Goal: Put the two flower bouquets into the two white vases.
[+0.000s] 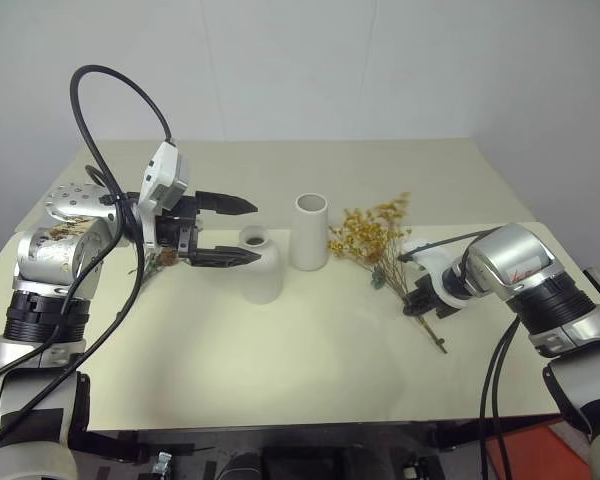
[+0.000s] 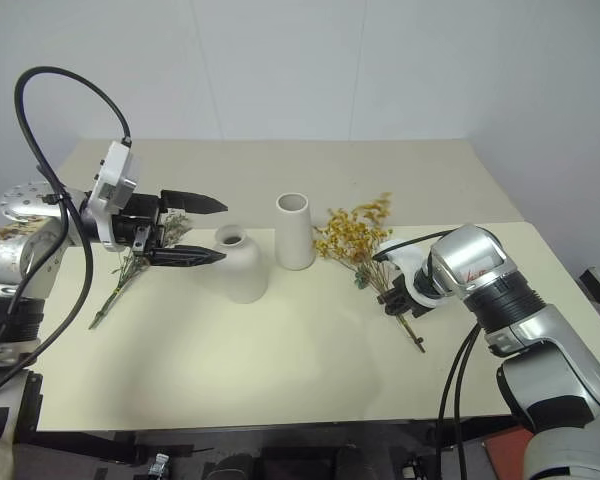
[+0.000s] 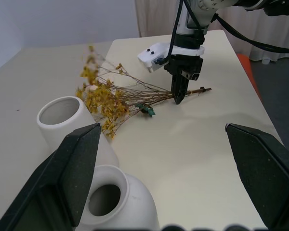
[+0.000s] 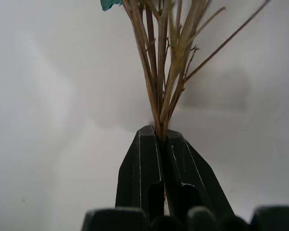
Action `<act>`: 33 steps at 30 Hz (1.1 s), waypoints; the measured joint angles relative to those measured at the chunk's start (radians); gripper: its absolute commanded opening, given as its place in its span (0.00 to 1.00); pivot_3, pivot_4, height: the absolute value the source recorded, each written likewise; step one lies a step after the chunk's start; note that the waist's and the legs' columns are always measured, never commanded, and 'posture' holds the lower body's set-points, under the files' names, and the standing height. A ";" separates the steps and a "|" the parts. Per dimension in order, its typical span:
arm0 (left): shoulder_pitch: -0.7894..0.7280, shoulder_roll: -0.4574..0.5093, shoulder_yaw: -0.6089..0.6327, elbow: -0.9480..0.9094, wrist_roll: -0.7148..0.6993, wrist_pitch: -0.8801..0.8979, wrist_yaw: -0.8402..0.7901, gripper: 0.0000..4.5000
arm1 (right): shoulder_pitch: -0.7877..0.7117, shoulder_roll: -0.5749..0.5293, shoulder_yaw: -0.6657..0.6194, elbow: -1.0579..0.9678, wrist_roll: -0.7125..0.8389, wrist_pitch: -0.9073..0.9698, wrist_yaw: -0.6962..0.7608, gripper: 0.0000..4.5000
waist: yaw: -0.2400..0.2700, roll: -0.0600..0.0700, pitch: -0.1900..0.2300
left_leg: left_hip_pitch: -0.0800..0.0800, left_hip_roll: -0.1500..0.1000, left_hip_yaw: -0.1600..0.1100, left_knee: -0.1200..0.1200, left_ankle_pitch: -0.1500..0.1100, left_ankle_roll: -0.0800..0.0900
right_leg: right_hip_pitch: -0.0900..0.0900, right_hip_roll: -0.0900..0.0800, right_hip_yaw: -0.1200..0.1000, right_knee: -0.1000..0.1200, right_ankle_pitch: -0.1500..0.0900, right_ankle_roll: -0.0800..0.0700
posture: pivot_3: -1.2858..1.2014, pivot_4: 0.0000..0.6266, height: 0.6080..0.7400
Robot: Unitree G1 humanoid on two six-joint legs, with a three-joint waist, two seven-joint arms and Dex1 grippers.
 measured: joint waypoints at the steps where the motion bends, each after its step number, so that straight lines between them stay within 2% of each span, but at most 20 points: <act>1: -0.007 -0.003 -0.004 0.006 0.004 -0.004 -0.002 1.00 | 0.000 0.000 -0.012 0.006 -0.001 0.000 -0.003 0.01 | 0.000 0.000 0.000 | 0.000 0.000 0.000 0.000 0.000 0.000 | 0.000 0.000 0.000 0.000 0.000 0.000 | 0.52 0.24 1.00; 7: -0.092 -0.035 -0.021 0.097 0.053 -0.042 -0.005 1.00 | -0.016 0.006 -0.147 0.020 -0.025 -0.021 -0.060 0.01 | 0.001 0.000 0.000 | 0.000 0.000 0.000 0.000 0.000 0.000 | 0.000 0.000 0.000 0.000 0.000 0.000 | 0.52 0.24 1.00; 12: -0.207 -0.071 -0.049 0.218 0.133 -0.094 0.019 1.00 | -0.084 0.054 -0.361 0.016 -0.042 -0.116 -0.147 0.01 | 0.000 0.000 0.000 | 0.000 0.000 0.000 0.000 0.000 0.000 | -0.001 0.001 0.001 -0.001 0.001 0.000 | 0.52 0.24 1.00; 19: -0.391 -0.155 -0.089 0.394 0.215 -0.060 0.074 1.00 | -0.120 0.249 -0.601 -0.014 -0.049 -0.336 -0.297 0.01 | 0.000 0.000 0.000 | -0.001 0.000 0.001 0.000 0.000 0.000 | -0.002 0.001 0.002 0.000 0.001 0.001 | 0.52 0.24 1.00; 25: -0.495 -0.227 -0.106 0.547 0.263 -0.041 0.104 1.00 | -0.122 0.420 -0.659 -0.051 -0.041 -0.553 -0.377 0.01 | -0.004 0.000 0.000 | -0.001 0.000 0.001 -0.001 0.000 0.000 | -0.003 0.001 0.002 0.007 0.001 0.001 | 0.52 0.24 1.00; 33: -0.584 -0.246 -0.161 0.719 0.360 0.024 0.097 1.00 | -0.167 0.608 -0.676 0.046 -0.065 -1.011 -0.421 0.01 | -0.027 0.000 0.000 | -0.002 0.000 0.000 -0.001 0.000 0.000 | -0.004 0.001 0.003 0.008 0.001 0.001 | 0.52 0.24 1.00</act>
